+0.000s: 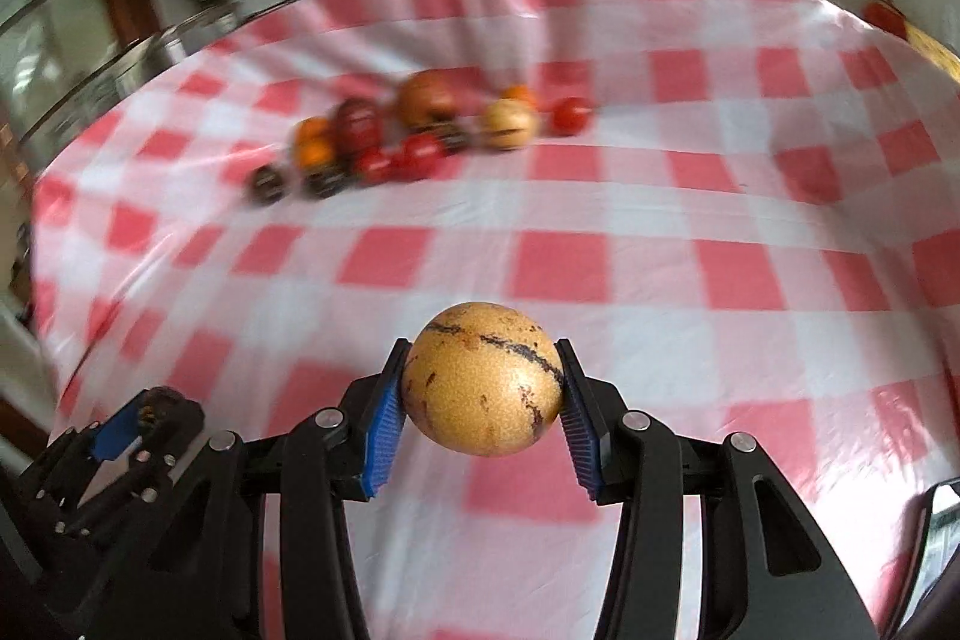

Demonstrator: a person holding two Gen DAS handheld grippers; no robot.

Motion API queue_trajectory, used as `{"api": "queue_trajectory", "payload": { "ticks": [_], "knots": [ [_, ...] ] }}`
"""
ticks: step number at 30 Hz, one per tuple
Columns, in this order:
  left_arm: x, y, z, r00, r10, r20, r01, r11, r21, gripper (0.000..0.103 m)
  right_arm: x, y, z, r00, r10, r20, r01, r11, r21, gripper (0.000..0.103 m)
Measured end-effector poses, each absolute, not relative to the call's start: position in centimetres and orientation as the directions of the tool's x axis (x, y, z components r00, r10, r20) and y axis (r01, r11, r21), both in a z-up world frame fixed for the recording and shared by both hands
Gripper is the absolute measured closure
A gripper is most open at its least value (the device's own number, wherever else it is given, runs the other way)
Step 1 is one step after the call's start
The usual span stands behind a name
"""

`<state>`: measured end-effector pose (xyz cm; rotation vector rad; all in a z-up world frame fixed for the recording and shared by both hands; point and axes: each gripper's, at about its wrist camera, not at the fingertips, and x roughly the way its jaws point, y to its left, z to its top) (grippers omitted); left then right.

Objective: Organize fruits
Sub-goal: 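Carry both fruits to the white box and open both tools to drop them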

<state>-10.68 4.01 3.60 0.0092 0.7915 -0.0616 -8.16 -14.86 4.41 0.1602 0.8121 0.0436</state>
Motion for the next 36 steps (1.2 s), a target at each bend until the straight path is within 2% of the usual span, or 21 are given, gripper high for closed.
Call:
{"api": "queue_trajectory", "payload": {
  "ticks": [12,20,31,36],
  "knots": [
    [-23.3,16.7,3.9,0.735,0.050,-0.676,-0.103,0.994,-0.038,0.060,-16.1,-2.9,6.0,0.649,0.287,-0.705,-0.278,0.952,0.131,0.056],
    [-29.8,24.3,3.2,0.739,0.132,-0.660,-0.221,0.974,-0.052,0.060,-21.0,5.9,6.8,0.580,0.417,-0.700,-0.499,0.861,0.099,0.056],
    [-38.0,34.7,-1.9,0.641,0.221,-0.735,-0.441,0.890,-0.117,0.060,-28.2,17.6,4.0,0.356,0.563,-0.746,-0.787,0.611,0.085,0.056],
    [-39.8,36.9,-5.0,0.575,0.226,-0.787,-0.476,0.874,-0.097,0.059,-31.0,22.0,0.5,0.228,0.551,-0.803,-0.868,0.489,0.089,0.056]
  ]
}}
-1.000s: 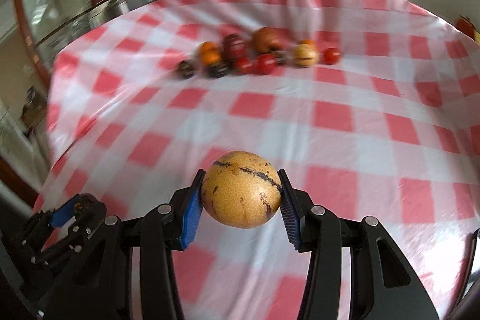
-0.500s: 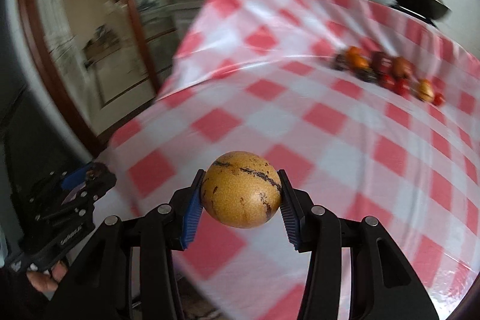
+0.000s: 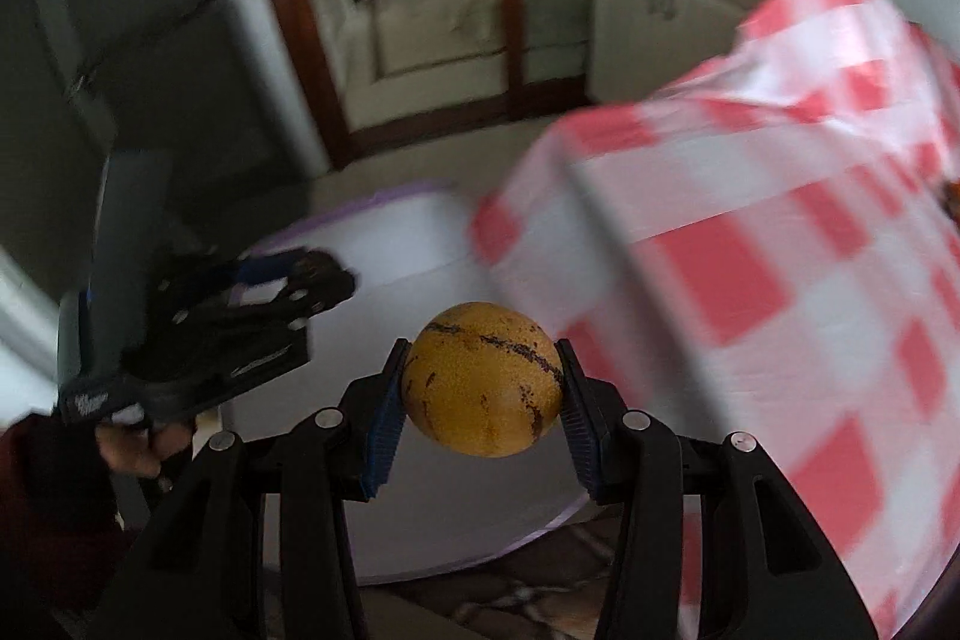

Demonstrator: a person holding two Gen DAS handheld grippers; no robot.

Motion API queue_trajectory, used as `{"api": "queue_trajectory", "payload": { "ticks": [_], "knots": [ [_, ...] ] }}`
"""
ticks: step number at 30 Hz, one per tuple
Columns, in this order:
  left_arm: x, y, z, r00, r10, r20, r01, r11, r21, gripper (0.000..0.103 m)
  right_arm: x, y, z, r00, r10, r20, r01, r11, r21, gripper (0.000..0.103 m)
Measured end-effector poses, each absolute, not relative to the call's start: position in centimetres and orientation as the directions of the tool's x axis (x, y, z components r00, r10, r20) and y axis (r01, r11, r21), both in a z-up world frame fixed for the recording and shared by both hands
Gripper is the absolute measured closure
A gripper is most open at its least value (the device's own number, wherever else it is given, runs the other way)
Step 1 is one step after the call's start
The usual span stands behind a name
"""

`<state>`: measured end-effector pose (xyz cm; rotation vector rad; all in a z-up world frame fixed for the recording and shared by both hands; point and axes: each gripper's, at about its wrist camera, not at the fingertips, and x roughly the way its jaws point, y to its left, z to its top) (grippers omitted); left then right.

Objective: Organize fruits
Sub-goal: 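Carry both fruits to the white box and open both tools to drop them, then move both tools back over the fruit cluster on the table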

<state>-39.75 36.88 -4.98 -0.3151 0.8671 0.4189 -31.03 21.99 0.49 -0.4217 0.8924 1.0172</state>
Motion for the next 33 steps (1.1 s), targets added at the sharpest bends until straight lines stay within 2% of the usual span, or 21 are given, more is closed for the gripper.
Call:
{"api": "queue_trajectory", "payload": {
  "ticks": [7,14,15,16,18,22,26,27,30,33],
  "knots": [
    [-40.8,38.3,-9.2,0.484,0.199,-0.852,-0.511,0.855,-0.090,0.059,-32.2,25.3,-6.5,0.090,0.417,-0.904,-0.897,0.429,0.108,0.056],
    [-40.6,38.9,-11.6,0.435,0.196,-0.879,-0.538,0.839,-0.079,0.058,-32.5,26.0,-10.8,0.049,0.299,-0.953,-0.904,0.420,0.085,0.054],
    [-40.6,38.9,-11.8,0.428,0.201,-0.881,-0.542,0.838,-0.072,0.051,-32.6,26.0,-10.9,0.051,0.292,-0.955,-0.905,0.418,0.079,0.047],
    [-40.6,39.0,-11.9,0.428,0.205,-0.880,-0.544,0.836,-0.070,0.035,-32.8,25.9,-10.7,0.058,0.296,-0.953,-0.907,0.414,0.074,0.037],
    [-40.7,39.0,-11.9,0.437,0.215,-0.873,-0.552,0.831,-0.072,0.021,-33.0,25.8,-10.4,0.059,0.312,-0.948,-0.912,0.402,0.076,0.030],
    [-40.3,38.9,-12.1,0.431,0.223,-0.874,-0.551,0.833,-0.059,0.015,-33.6,25.6,-11.4,0.063,0.238,-0.969,-0.921,0.389,0.035,0.028],
    [-40.2,39.3,-12.8,0.399,0.225,-0.889,-0.562,0.826,-0.043,0.015,-34.3,25.3,-13.0,0.070,0.117,-0.991,-0.933,0.360,-0.023,0.027],
    [-40.3,39.4,-13.0,0.387,0.224,-0.894,-0.567,0.822,-0.040,0.015,-34.8,25.3,-13.1,0.069,0.098,-0.993,-0.940,0.338,-0.032,0.024],
    [-40.4,40.0,-13.2,0.363,0.234,-0.902,-0.587,0.809,-0.027,0.015,-36.3,24.9,-13.6,0.042,0.057,-0.998,-0.961,0.276,-0.025,0.019],
    [-40.5,40.3,-12.8,0.366,0.234,-0.901,-0.595,0.803,-0.033,0.015,-36.8,24.7,-13.5,0.042,0.057,-0.997,-0.965,0.262,-0.026,0.020]
  ]
}}
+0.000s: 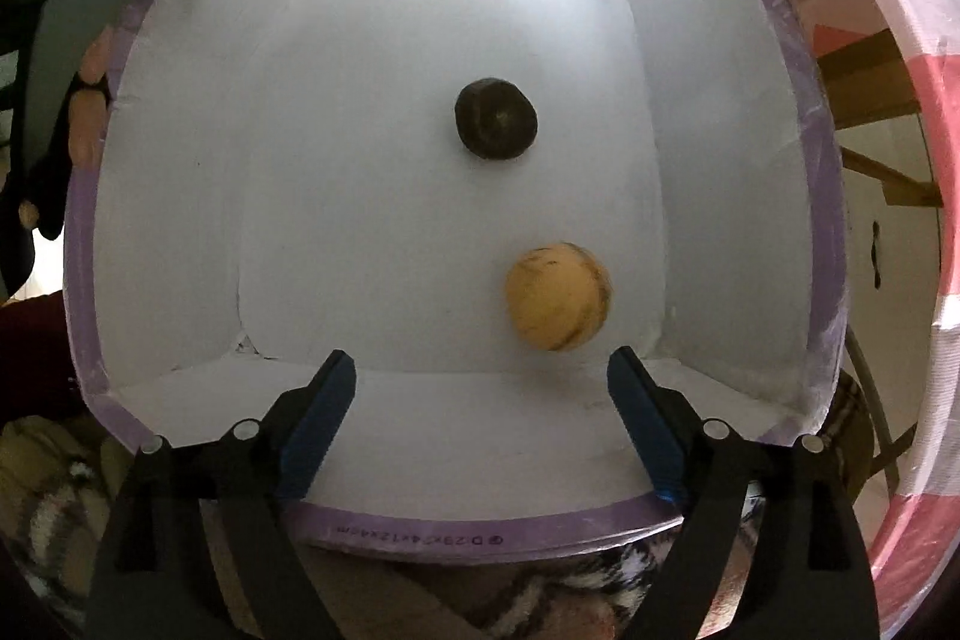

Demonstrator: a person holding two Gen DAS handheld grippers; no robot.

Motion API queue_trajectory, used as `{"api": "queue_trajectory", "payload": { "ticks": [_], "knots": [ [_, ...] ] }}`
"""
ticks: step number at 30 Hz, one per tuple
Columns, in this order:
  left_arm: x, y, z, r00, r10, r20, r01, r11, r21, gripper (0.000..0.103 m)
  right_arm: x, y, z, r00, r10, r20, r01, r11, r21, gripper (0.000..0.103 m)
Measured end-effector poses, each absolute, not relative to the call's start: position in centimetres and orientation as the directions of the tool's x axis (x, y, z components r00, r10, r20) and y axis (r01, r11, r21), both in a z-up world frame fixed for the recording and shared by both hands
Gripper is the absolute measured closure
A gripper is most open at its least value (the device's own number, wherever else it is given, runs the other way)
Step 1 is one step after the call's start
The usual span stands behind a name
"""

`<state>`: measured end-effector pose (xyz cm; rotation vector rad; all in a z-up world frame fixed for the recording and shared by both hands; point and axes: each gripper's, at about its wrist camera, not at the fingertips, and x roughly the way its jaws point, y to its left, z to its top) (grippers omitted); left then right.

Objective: Organize fruits
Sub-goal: 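Move both tools back over the fruit cluster on the table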

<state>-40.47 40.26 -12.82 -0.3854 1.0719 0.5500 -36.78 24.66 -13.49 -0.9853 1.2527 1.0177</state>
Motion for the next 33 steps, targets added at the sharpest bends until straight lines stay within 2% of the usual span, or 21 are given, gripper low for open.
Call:
{"api": "queue_trajectory", "payload": {
  "ticks": [2,5,6,7,9,10,13,16,18,21,28,33],
  "knots": [
    [-40.4,40.1,-12.4,0.379,0.209,-0.901,-0.586,0.808,-0.059,0.015,-36.2,24.7,-12.4,0.050,0.108,-0.993,-0.955,0.297,-0.016,0.020],
    [-40.4,39.3,-9.8,0.430,0.229,-0.873,-0.589,0.805,-0.079,0.015,-34.4,23.6,-8.0,0.072,0.279,-0.958,-0.930,0.365,0.037,0.020],
    [-40.2,38.9,-8.0,0.474,0.243,-0.846,-0.586,0.804,-0.097,0.011,-33.9,23.0,-6.1,0.074,0.347,-0.935,-0.923,0.378,0.068,0.020],
    [-40.0,38.5,-6.7,0.505,0.255,-0.824,-0.583,0.805,-0.108,0.006,-33.1,21.5,-2.8,0.072,0.465,-0.882,-0.913,0.387,0.129,0.020],
    [-39.3,37.3,-2.5,0.608,0.296,-0.737,-0.560,0.818,-0.133,0.002,-32.2,18.9,1.6,0.087,0.606,-0.791,-0.905,0.380,0.192,0.020],
    [-38.8,36.5,-0.5,0.651,0.314,-0.691,-0.544,0.828,-0.135,0.001,-31.4,16.2,4.8,0.134,0.692,-0.709,-0.901,0.384,0.204,0.017],
    [-35.9,33.0,5.0,0.759,0.318,-0.568,-0.460,0.879,-0.122,0.001,-29.1,9.1,11.0,0.368,0.775,-0.515,-0.848,0.506,0.155,0.015],
    [-30.5,28.4,7.9,0.817,0.198,-0.541,-0.311,0.942,-0.125,0.001,-25.6,2.9,13.2,0.555,0.710,-0.433,-0.723,0.669,0.170,0.015],
    [-25.4,25.0,8.2,0.814,0.082,-0.575,-0.200,0.969,-0.146,0.001,-22.8,-1.6,13.2,0.644,0.636,-0.424,-0.618,0.760,0.200,0.015],
    [-18.0,21.0,7.1,0.764,-0.069,-0.642,-0.101,0.969,-0.224,0.001,-15.7,-8.6,11.0,0.688,0.470,-0.554,-0.389,0.882,0.265,0.015],
    [-3.8,14.1,4.0,0.690,-0.147,-0.709,-0.079,0.958,-0.276,0.001,-8.8,-19.1,4.8,0.711,0.194,-0.676,-0.017,0.966,0.260,0.015],
    [1.8,11.5,3.8,0.752,-0.087,-0.653,-0.073,0.974,-0.215,0.001,-2.8,-23.2,1.3,0.692,0.110,-0.713,0.098,0.965,0.245,0.015]
  ]
}}
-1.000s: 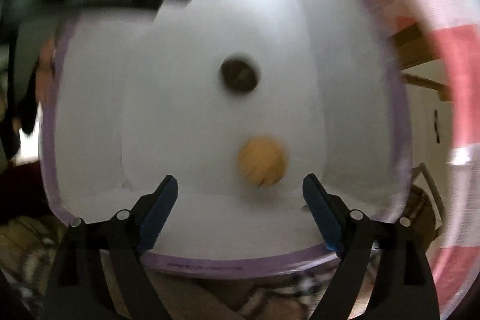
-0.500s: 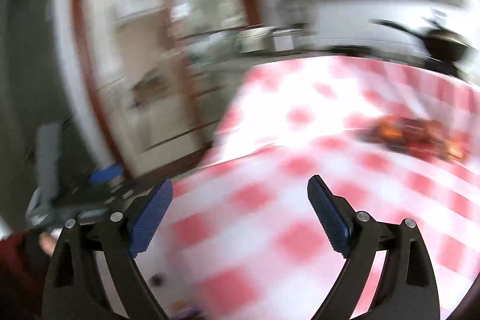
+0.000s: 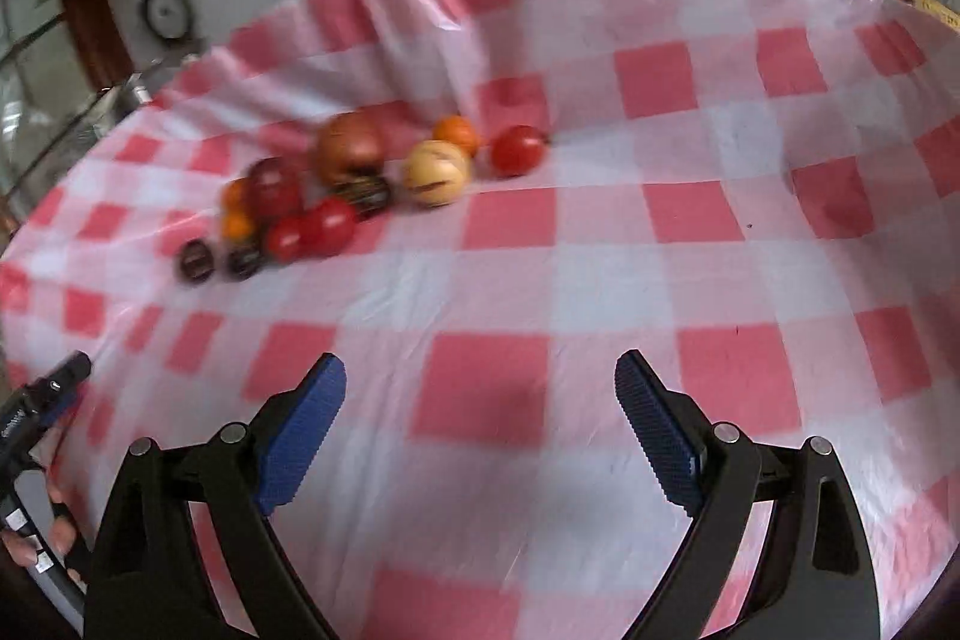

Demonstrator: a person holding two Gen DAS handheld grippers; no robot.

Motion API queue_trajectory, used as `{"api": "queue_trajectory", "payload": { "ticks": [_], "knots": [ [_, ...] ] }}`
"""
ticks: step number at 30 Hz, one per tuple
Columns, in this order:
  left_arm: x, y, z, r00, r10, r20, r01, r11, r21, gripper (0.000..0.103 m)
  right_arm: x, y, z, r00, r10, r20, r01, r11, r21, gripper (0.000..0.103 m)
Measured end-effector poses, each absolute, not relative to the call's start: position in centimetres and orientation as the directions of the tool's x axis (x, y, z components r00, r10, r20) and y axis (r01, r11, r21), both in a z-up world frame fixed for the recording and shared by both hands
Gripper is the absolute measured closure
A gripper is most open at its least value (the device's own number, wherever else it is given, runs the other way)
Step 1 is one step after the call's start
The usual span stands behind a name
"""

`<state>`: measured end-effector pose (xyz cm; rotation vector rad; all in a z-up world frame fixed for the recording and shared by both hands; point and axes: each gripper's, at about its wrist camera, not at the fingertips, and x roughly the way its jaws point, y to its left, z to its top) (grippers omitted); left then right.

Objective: Organize fruits
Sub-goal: 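Move both tools back over the fruit cluster on the table, then grasp a mangosteen with the left tool while the right tool grasps a pale yellow fruit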

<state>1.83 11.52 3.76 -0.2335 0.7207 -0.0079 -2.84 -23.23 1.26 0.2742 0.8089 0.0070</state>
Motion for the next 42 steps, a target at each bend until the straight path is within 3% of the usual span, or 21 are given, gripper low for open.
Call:
{"api": "queue_trajectory", "payload": {
  "ticks": [4,6,10,15,23,25,26,28,34,42],
  "knots": [
    [4.7,10.3,4.0,0.797,-0.056,-0.601,-0.072,0.980,-0.187,0.001,1.7,-22.9,1.6,0.699,0.076,-0.711,0.118,0.968,0.220,0.015],
    [6.6,9.6,4.2,0.773,-0.071,-0.631,-0.046,0.985,-0.168,0.001,4.0,-22.6,1.3,0.689,0.081,-0.720,0.116,0.969,0.220,0.015],
    [9.5,8.3,4.0,0.739,-0.060,-0.671,-0.016,0.994,-0.106,0.001,8.4,-21.6,1.5,0.658,0.082,-0.749,0.133,0.966,0.223,0.032],
    [11.1,7.5,3.2,0.718,-0.045,-0.695,0.024,0.999,-0.040,0.001,12.0,-21.5,1.0,0.622,0.103,-0.776,0.162,0.953,0.257,0.047],
    [13.3,7.8,2.4,0.676,-0.078,-0.733,0.040,0.997,-0.069,0.003,14.2,-20.3,0.6,0.625,0.073,-0.777,0.156,0.964,0.216,0.049],
    [13.9,7.6,2.2,0.673,-0.069,-0.736,0.042,0.998,-0.055,0.011,14.9,-19.8,0.6,0.631,0.075,-0.773,0.141,0.968,0.209,0.058],
    [14.2,7.5,2.1,0.668,-0.069,-0.741,0.044,0.998,-0.054,0.016,14.9,-19.7,0.6,0.633,0.076,-0.771,0.139,0.968,0.210,0.058],
    [15.1,7.7,1.7,0.646,-0.081,-0.759,0.036,0.997,-0.075,0.038,15.0,-19.8,0.6,0.641,0.088,-0.762,0.141,0.963,0.230,0.058],
    [16.4,7.7,1.1,0.618,-0.128,-0.776,0.059,0.991,-0.116,0.067,15.4,-19.8,0.4,0.652,0.118,-0.749,0.141,0.952,0.272,0.058],
    [16.4,8.4,1.1,0.623,-0.182,-0.760,0.066,0.981,-0.180,0.069,15.5,-20.5,-0.1,0.664,0.155,-0.731,0.141,0.935,0.326,0.058]
  ]
}}
